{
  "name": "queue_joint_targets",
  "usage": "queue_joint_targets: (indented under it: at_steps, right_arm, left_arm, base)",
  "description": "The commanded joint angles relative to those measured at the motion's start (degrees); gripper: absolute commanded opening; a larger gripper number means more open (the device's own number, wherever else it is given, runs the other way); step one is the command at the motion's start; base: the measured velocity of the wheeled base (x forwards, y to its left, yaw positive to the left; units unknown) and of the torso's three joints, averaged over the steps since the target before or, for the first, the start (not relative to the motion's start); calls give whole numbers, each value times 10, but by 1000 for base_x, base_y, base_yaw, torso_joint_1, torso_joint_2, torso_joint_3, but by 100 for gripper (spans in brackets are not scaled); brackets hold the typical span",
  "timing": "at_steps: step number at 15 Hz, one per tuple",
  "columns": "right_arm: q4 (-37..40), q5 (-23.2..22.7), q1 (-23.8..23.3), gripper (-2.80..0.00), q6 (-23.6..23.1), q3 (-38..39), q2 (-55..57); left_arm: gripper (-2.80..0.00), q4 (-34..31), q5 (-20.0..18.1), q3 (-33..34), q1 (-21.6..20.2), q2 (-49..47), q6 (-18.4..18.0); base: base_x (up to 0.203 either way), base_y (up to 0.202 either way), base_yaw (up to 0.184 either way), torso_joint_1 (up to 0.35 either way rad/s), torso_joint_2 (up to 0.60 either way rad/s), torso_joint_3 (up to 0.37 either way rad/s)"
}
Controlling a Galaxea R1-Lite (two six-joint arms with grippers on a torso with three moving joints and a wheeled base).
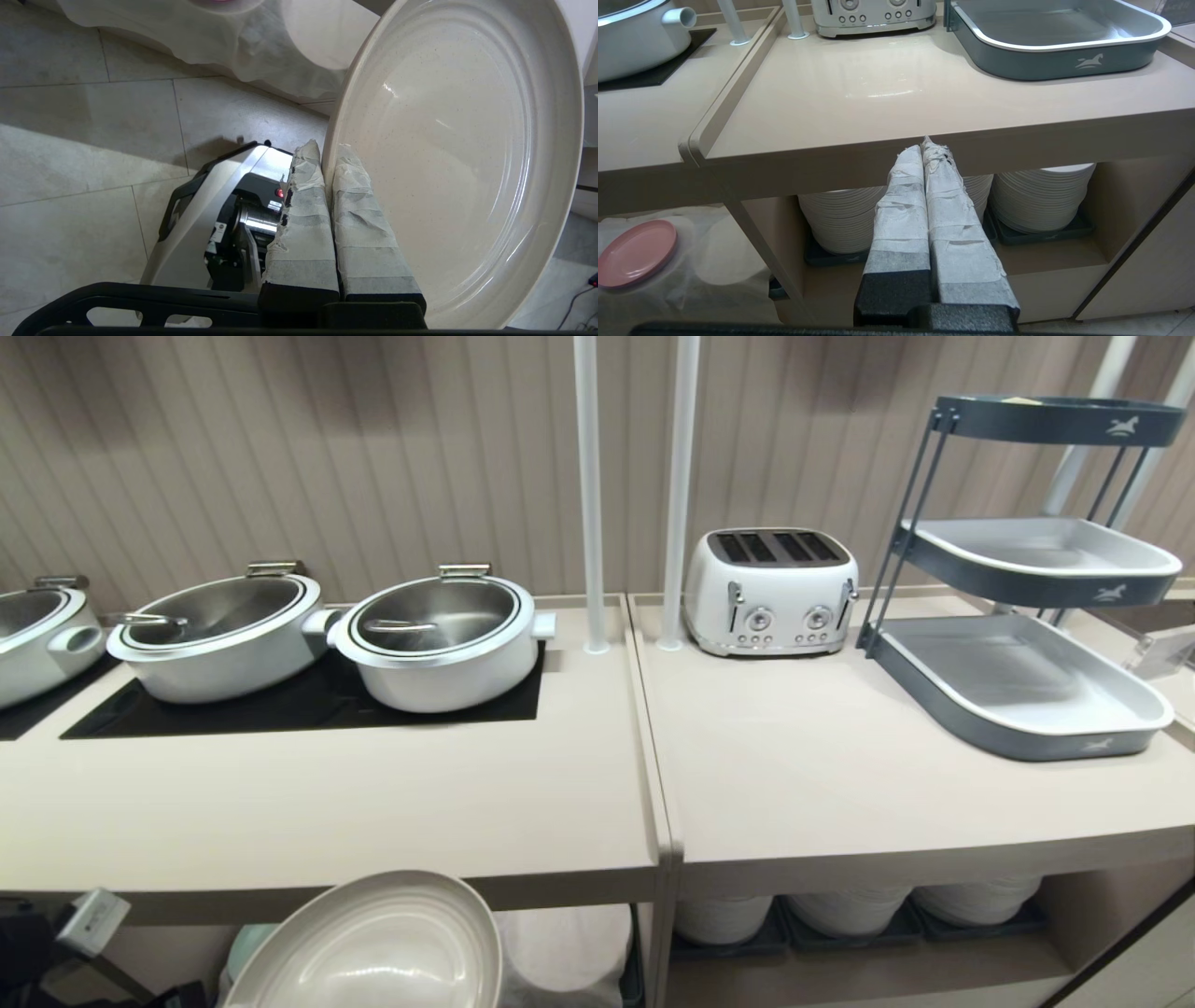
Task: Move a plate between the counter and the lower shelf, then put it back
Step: Put the plate
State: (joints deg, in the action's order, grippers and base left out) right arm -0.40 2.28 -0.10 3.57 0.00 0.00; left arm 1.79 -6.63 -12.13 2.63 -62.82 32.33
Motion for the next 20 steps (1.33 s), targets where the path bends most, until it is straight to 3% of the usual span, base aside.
queue_joint_targets:
  at_steps: [1,6,20]
  right_arm:
    - [0,0,0,-280,0,0,0]
    - [0,0,0,-280,0,0,0]
    - [0,0,0,-280,0,0,0]
  left_arm:
    - [-280,1,0,-4,0,-1,2]
    - [-280,0,0,-32,1,1,0]
    - [-280,-2,0,-29,14,6,-1]
  base:
    - [0,0,0,0,0,0]
    - [0,0,0,0,0,0]
    - [0,0,0,0,0,0]
